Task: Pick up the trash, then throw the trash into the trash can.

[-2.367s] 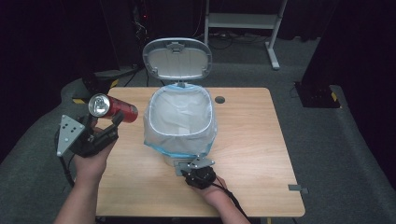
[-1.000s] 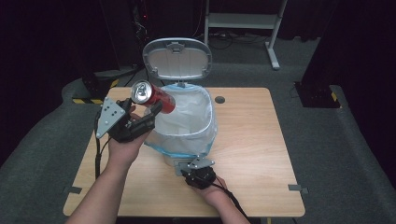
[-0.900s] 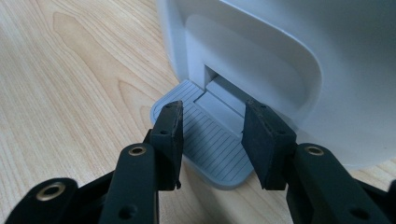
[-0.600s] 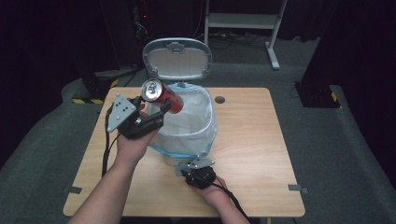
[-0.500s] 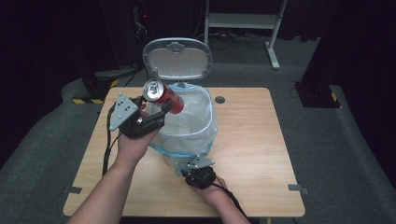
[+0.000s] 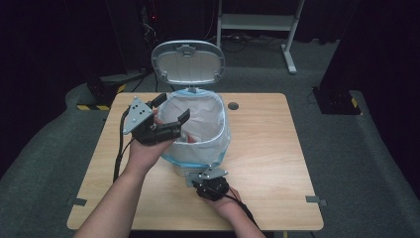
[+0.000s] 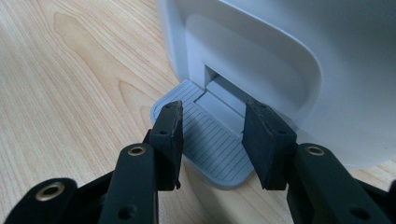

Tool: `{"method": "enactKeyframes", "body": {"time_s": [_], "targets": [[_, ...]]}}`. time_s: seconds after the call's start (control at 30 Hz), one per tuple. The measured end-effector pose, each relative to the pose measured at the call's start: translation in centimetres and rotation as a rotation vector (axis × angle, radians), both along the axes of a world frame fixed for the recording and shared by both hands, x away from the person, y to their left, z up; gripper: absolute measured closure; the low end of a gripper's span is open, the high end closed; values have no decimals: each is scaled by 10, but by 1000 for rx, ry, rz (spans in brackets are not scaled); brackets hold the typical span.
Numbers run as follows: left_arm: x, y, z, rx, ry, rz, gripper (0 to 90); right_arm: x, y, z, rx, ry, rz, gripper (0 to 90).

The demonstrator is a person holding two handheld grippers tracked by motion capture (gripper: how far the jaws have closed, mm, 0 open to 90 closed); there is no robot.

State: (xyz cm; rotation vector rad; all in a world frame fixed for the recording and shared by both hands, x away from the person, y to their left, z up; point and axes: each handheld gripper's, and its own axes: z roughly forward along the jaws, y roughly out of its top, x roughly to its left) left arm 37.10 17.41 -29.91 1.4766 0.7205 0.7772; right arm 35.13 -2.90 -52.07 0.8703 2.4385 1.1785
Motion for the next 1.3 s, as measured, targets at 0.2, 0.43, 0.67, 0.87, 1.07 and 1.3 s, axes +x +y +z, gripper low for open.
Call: {"method": "enactKeyframes", "body": {"time_s": [0.2, 0.43, 0.67, 0.87, 1.07, 1.3], "targets": [[-3, 3, -1, 4, -1, -18, 142, 0, 0, 0, 0, -1, 0, 576], [-8, 21, -2, -9, 8, -23, 153, 0, 0, 0, -1, 3, 0, 576], [-12, 39, -7, 12, 16, 11, 153, 0, 0, 0, -2, 2, 0, 576], [-17, 54, -15, 14, 27, 43, 155, 0, 0, 0, -2, 1, 0, 576], [-22, 68, -26, 30, 39, 73, 156, 0, 0, 0, -2, 1, 0, 576], [-32, 85, -40, 44, 57, 110, 160, 0, 0, 0, -2, 1, -1, 576]]}}
